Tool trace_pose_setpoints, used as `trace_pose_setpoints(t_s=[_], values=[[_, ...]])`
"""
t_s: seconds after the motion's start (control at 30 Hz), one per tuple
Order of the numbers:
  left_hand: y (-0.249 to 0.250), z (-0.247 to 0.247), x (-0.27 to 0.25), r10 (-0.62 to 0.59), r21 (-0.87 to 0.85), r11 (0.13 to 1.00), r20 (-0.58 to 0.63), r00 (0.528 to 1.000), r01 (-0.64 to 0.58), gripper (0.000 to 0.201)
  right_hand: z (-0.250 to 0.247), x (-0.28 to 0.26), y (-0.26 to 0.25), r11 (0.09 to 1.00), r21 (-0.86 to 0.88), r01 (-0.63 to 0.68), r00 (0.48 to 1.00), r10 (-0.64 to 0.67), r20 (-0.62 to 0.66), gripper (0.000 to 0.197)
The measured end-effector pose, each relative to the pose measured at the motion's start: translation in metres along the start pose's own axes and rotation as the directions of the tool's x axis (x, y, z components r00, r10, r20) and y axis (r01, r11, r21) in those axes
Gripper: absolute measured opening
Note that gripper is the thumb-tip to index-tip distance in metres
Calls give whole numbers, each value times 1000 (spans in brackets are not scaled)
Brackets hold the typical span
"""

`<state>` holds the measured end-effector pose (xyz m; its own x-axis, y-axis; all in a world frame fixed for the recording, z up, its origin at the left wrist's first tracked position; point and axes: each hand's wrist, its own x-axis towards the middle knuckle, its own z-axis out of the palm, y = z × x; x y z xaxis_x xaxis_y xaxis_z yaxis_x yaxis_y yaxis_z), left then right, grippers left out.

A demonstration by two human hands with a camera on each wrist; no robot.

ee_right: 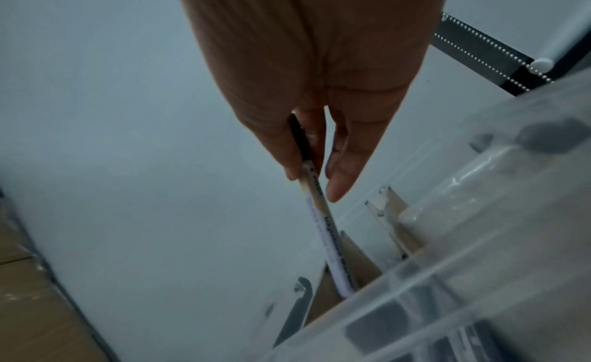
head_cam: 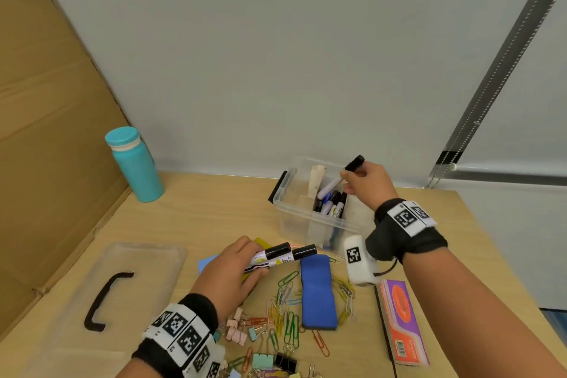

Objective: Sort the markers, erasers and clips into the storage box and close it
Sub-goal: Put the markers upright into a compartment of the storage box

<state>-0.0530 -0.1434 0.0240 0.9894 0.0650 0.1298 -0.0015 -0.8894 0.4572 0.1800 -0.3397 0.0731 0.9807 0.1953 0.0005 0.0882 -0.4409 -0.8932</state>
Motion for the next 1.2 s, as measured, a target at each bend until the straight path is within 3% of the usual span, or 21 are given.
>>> trace_pose_setpoints(t_s=[0.1,0.17,0.27,0.33,0.37,0.4,0.5,0.6,0.67,0.77,0.83,0.97,1.07,1.2], values=[[-3,-3,-2,-3,-17,1000,5,1000,3,21,17,27,7,995,-81,-65,998,66,7,7],[-6,-4,-4,-9,-23,1000,5,1000,9,23,23,30,3,958,-270,-97,994,108,26,23],[-10,-6,-6,-30,-16,999,15,999,30,26,28,17,-21,834,-546,-79,961,209,181,34],[-12,-7,-7,-45,-11,999,24,999,45,26,29,20,-24,740,-672,14,936,226,268,35],[-13,-7,-8,-51,-14,999,24,998,51,26,30,22,-22,743,-669,15,936,224,270,33],[-14,-7,-8,-54,-17,998,24,998,55,27,31,23,-22,802,-597,-28,941,223,254,27],[-17,-6,-10,-66,-13,998,36,997,66,28,20,13,-20,913,-407,-17,982,91,164,16],[-16,-3,-11,-73,-28,997,45,996,74,26,4,-21,-12,878,-469,96,995,-76,62,39],[-11,-2,-7,-58,-57,997,34,998,60,23,-5,-44,3,779,-611,140,982,-190,-17,44],[10,-4,7,-29,-110,994,5,1000,29,13,-11,-57,35,643,-766,13,993,-99,-66,62],[30,-6,24,-24,-109,994,-24,999,21,13,-9,-60,51,650,-760,-30,999,-1,-40,69],[74,-13,79,-73,-46,996,-45,996,71,16,-2,-60,60,730,-683,-12,1000,-10,-28,66],[96,-9,130,-103,70,993,42,994,100,22,-1,-61,58,743,-669,-14,999,-20,-42,65],[112,8,177,-218,220,960,202,955,172,29,-2,-61,57,734,-679,1,999,-32,-34,64]])
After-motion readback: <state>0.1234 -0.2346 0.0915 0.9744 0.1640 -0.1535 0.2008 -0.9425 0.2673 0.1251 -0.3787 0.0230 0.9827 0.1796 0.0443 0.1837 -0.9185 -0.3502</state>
